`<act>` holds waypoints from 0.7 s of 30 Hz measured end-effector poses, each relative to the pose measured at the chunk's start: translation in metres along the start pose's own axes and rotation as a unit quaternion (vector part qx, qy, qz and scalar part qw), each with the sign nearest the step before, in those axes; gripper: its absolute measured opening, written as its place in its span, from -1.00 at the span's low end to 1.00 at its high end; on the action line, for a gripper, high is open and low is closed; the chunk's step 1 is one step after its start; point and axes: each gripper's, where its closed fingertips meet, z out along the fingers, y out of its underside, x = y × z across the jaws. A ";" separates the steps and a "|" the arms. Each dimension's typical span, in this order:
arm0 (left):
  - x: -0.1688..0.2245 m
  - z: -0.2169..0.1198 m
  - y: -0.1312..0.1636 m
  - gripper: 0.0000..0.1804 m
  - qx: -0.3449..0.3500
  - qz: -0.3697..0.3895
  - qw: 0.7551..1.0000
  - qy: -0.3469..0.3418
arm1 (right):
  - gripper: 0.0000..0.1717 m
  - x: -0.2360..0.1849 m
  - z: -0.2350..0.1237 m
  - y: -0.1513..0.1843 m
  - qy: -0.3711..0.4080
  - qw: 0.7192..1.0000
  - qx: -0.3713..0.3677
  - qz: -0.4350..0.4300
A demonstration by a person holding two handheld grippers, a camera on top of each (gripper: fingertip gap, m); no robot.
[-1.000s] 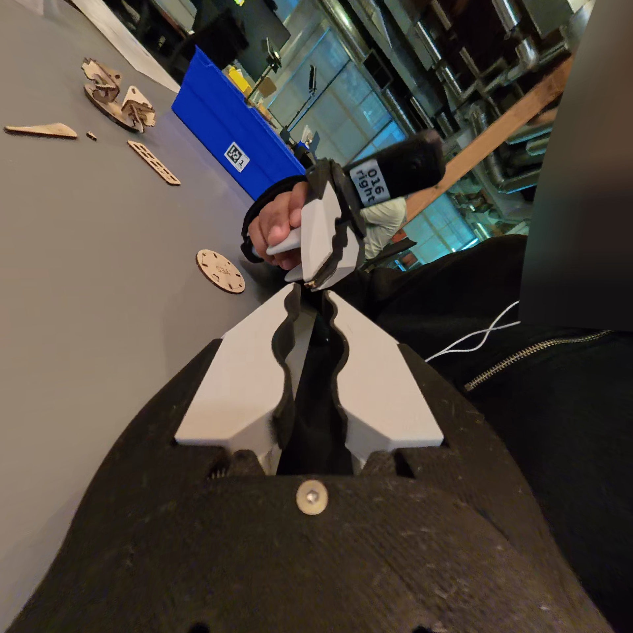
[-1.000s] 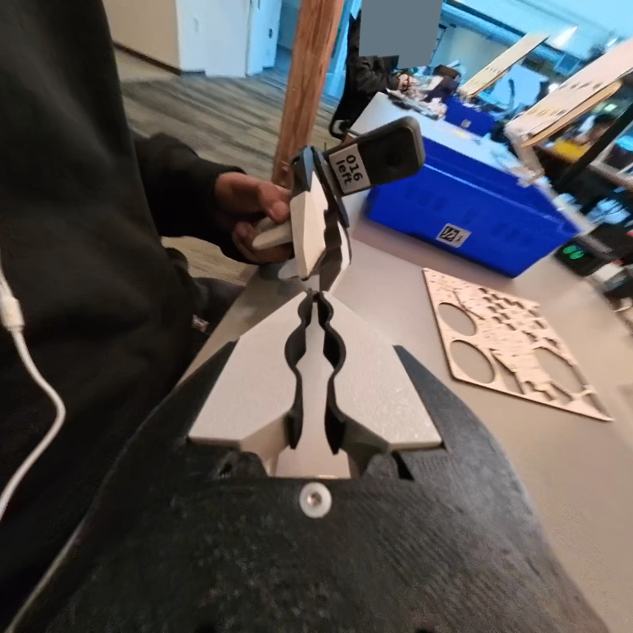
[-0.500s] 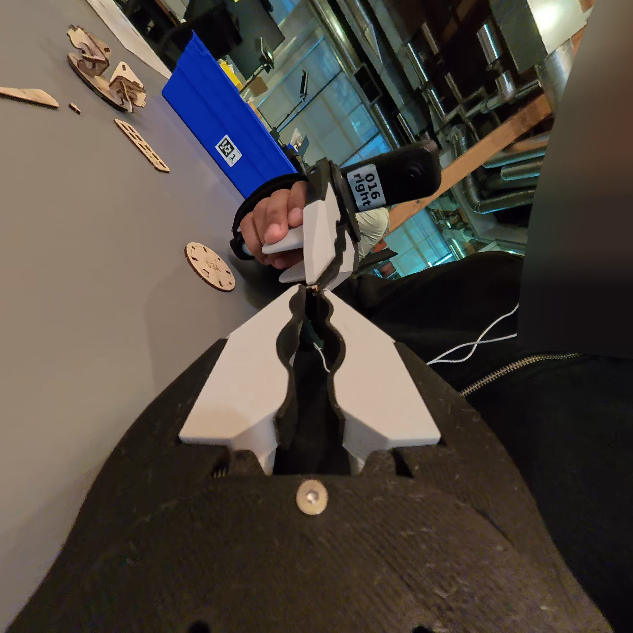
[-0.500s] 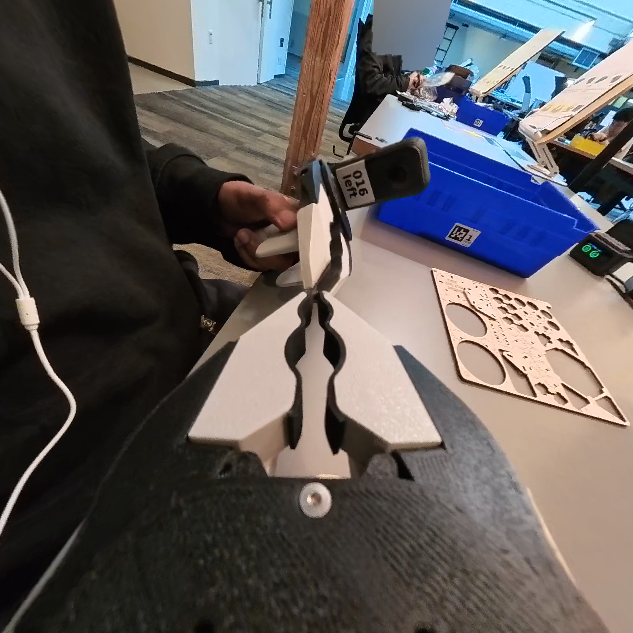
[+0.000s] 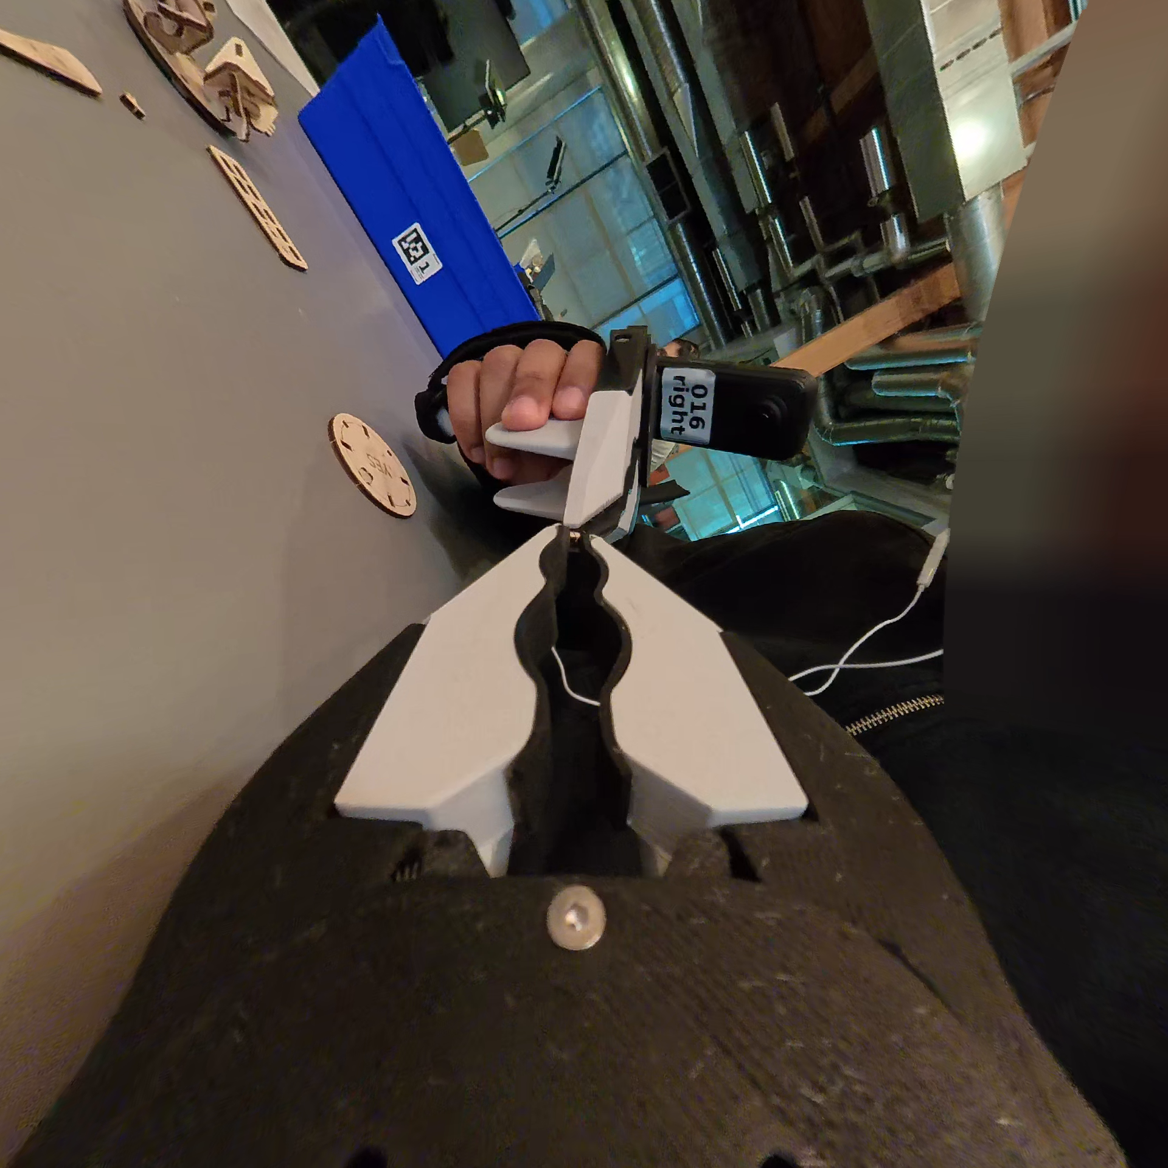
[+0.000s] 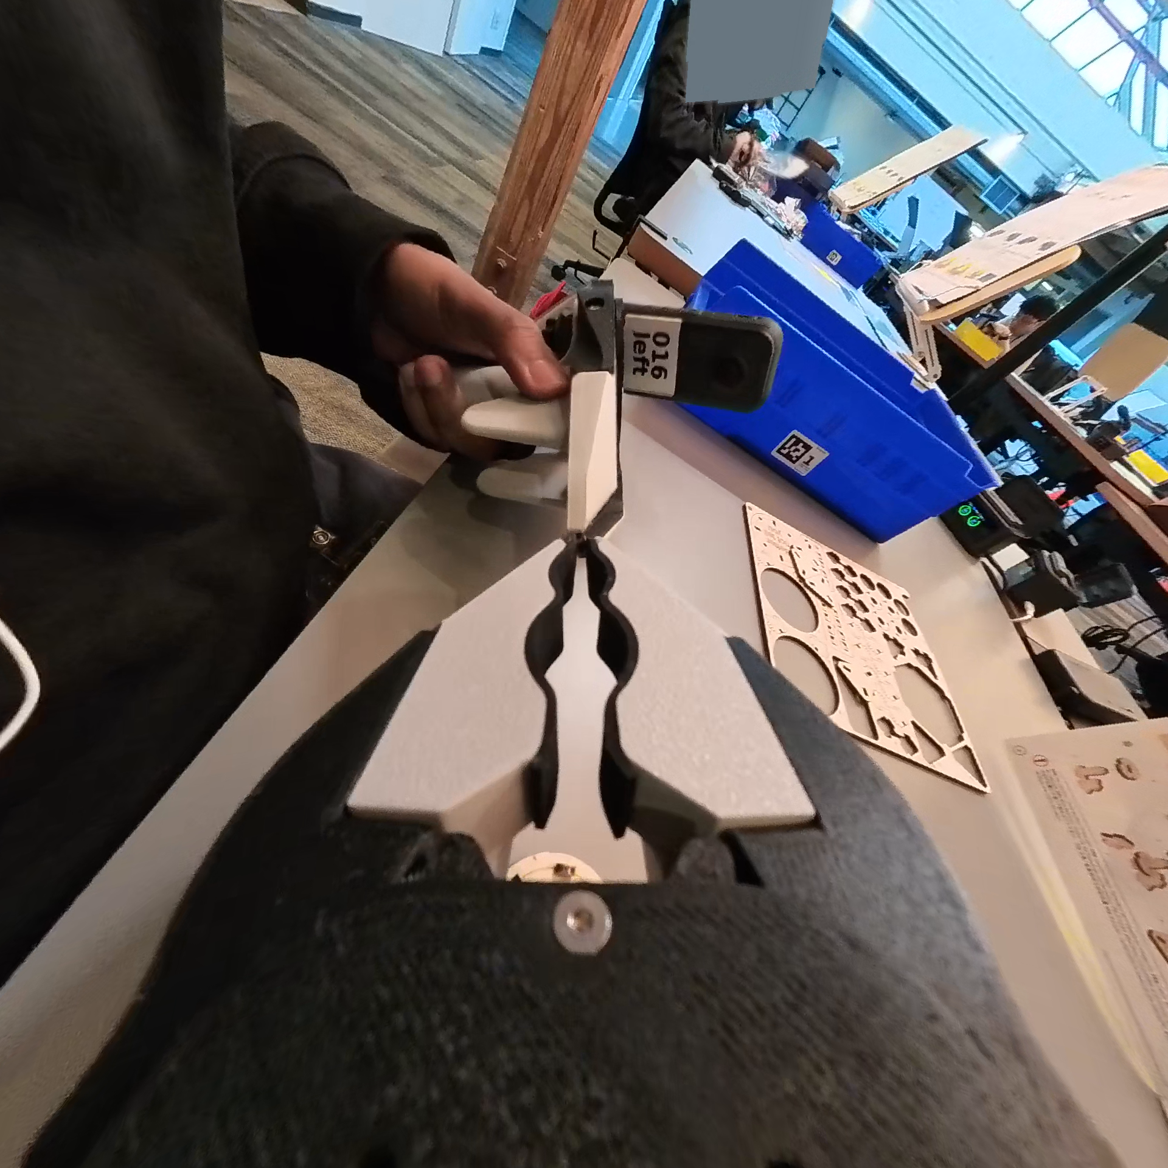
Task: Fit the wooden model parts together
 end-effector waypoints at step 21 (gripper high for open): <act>0.008 0.002 0.004 -1.00 -0.018 -0.038 0.998 0.047 | -0.99 -0.004 -0.003 -0.006 -0.007 1.000 0.022 -0.011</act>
